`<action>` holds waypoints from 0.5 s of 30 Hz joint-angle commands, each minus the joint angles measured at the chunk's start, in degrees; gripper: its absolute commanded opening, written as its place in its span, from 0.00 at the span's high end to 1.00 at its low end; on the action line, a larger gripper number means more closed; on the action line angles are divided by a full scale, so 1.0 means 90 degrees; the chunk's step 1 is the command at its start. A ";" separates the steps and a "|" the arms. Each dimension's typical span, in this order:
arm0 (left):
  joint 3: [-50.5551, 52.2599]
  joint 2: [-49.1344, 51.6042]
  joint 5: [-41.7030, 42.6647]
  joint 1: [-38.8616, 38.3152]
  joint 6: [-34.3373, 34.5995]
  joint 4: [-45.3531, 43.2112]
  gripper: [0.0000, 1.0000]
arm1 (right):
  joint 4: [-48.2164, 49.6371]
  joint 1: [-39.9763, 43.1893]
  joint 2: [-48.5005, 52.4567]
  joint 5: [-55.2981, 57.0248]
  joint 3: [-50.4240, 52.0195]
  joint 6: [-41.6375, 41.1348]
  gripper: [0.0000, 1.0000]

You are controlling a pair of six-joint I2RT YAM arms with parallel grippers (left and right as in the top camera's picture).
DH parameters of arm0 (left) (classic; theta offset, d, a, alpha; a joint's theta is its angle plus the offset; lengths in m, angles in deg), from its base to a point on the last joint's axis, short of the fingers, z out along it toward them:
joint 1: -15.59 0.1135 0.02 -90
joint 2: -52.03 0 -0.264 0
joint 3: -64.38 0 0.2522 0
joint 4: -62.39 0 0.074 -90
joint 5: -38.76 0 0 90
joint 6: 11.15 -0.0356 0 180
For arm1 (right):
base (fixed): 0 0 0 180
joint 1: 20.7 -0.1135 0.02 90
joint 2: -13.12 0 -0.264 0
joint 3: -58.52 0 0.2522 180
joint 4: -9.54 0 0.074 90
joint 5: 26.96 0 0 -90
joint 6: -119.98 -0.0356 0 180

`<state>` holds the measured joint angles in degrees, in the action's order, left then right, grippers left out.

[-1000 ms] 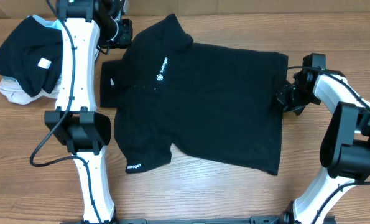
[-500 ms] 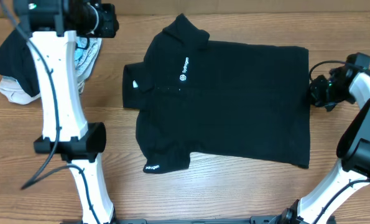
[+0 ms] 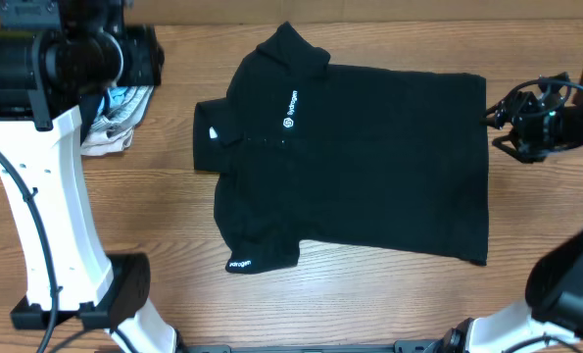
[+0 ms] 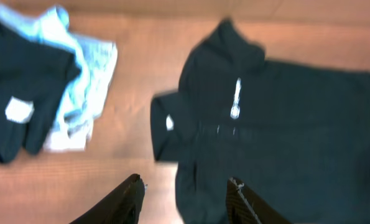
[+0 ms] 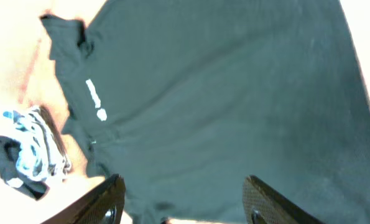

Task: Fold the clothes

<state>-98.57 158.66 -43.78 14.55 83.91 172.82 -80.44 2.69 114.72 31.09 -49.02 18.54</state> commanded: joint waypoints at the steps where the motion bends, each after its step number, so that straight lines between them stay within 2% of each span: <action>1: 0.1268 -0.0044 -0.0180 -0.0012 0.0325 0.0015 0.54 | -0.0634 -0.0112 -0.0007 0.0500 0.0036 -0.0138 0.35; 4: 0.2482 -0.0044 -0.0100 -0.0017 0.0321 -0.0007 0.57 | -0.0806 -0.0151 -0.0007 0.1486 0.0525 -0.0481 0.32; 7: 0.3599 -0.0044 -0.0058 -0.0032 0.0289 -0.0129 0.60 | -0.0420 -0.0109 -0.0007 0.2135 0.1370 -0.0993 0.31; 11: 0.4775 -0.0049 0.0311 -0.0136 0.0005 -0.0471 0.60 | 0.0498 0.0143 0.0002 0.2280 0.2759 -0.1588 0.30; 15: 0.5170 -0.0061 0.0345 -0.0296 -0.0102 -0.0534 0.61 | 0.1234 0.0566 0.0005 0.2271 0.3806 -0.1763 0.30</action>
<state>-53.06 158.66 -42.47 13.15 84.65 168.03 -70.80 5.56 114.74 49.39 -18.46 6.02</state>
